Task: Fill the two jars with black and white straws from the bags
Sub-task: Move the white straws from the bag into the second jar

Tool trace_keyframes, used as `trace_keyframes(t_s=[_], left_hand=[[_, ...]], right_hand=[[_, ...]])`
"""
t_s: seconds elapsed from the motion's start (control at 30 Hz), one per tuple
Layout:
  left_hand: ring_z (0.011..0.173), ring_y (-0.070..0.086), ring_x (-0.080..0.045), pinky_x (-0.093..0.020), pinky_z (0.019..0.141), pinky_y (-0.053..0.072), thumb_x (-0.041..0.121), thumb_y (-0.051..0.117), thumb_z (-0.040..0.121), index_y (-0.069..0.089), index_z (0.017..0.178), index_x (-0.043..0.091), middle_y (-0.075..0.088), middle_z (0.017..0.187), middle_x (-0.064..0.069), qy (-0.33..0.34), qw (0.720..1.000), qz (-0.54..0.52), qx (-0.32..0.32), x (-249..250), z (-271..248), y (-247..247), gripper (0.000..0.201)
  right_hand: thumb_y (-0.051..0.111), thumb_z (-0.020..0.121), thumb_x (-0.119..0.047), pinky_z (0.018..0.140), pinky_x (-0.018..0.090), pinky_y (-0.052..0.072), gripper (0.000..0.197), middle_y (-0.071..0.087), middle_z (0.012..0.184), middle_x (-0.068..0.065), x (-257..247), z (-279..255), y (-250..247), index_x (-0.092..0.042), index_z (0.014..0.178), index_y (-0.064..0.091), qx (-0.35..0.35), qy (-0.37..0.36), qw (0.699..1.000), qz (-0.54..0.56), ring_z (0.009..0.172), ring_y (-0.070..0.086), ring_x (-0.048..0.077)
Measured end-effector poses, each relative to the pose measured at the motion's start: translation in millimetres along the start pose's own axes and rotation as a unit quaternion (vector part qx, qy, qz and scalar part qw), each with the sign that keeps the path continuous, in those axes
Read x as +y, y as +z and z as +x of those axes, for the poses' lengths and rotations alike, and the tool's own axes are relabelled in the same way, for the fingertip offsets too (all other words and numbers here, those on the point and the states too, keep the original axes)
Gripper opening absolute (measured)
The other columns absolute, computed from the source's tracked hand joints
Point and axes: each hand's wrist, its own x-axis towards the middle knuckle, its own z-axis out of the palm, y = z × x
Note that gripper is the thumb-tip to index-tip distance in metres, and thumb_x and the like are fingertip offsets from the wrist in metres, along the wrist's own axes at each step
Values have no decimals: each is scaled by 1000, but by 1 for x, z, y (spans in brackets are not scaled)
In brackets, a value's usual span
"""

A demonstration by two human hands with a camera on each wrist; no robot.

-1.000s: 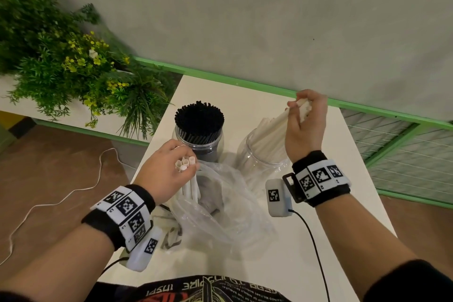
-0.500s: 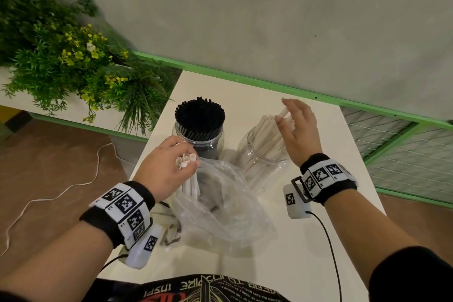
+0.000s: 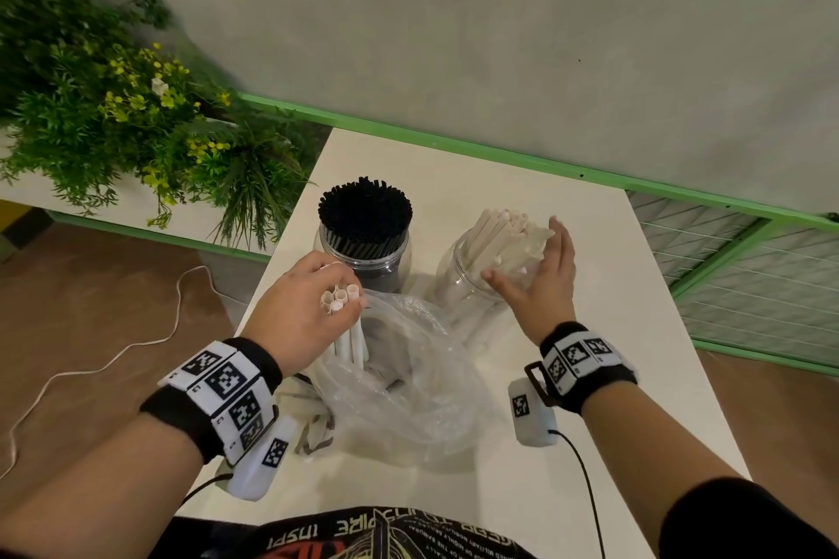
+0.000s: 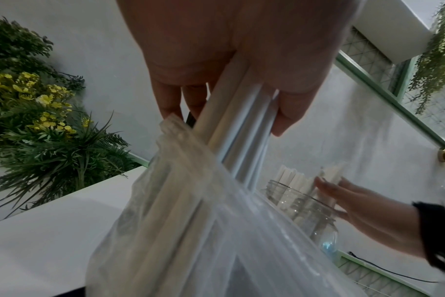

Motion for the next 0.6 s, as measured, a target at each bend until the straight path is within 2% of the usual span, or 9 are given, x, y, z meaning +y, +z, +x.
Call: trace_keyframes(t_s=[0.13,0.23,0.3,0.37,0.47,0.53,0.6], left_hand=[[91,55,-8,-31,78,46,62,44,71,61,84,34,51,101,17,-2,1000,1,-5,0,1,-1,36],[90,55,-8,-30,77,45,62,44,71,62,85,32,51,101,16,0,1000,-1,-7,0,1,-2,38],[90,55,-8,-31,77,45,62,44,72,62,85,32,51,101,15,2,1000,-1,-7,0,0,-2,38],[89,55,-8,-31,77,45,62,44,72,62,85,33,52,101,14,3,1000,-2,-9,1,0,-3,37],[88,54,-7,-29,77,44,62,43,71,61,85,32,51,100,14,4,1000,-1,-10,0,1,-3,38],[88,54,-7,-28,76,43,62,43,71,62,86,31,51,100,14,2,1000,1,-13,0,2,-3,39],[88,55,-8,-29,77,44,62,43,71,62,86,30,51,100,14,0,1000,3,-15,0,3,-3,40]], right_hand=[[71,71,-62,119,41,10,113,4,160,3,-20,26,7,-22,152,3,-5,-62,995,-82,147,6,21],[70,72,-60,119,41,14,107,6,160,0,-26,40,8,-27,152,7,-25,-99,989,-110,147,9,21],[71,74,-55,117,39,22,99,18,157,0,-28,43,7,-27,151,15,-45,-111,985,-126,143,19,22],[70,78,-51,110,38,33,83,38,145,1,-29,45,6,-22,146,31,-49,-115,982,-142,132,33,23],[70,82,-41,102,35,39,62,52,125,2,-28,49,6,-14,133,47,-7,-102,991,-86,117,44,22],[71,82,-32,99,34,41,58,53,117,-1,-29,52,4,-16,133,47,29,-94,995,-12,112,47,18],[72,83,-25,95,28,41,67,49,118,-5,-28,52,1,-19,139,38,51,-85,994,42,111,47,13]])
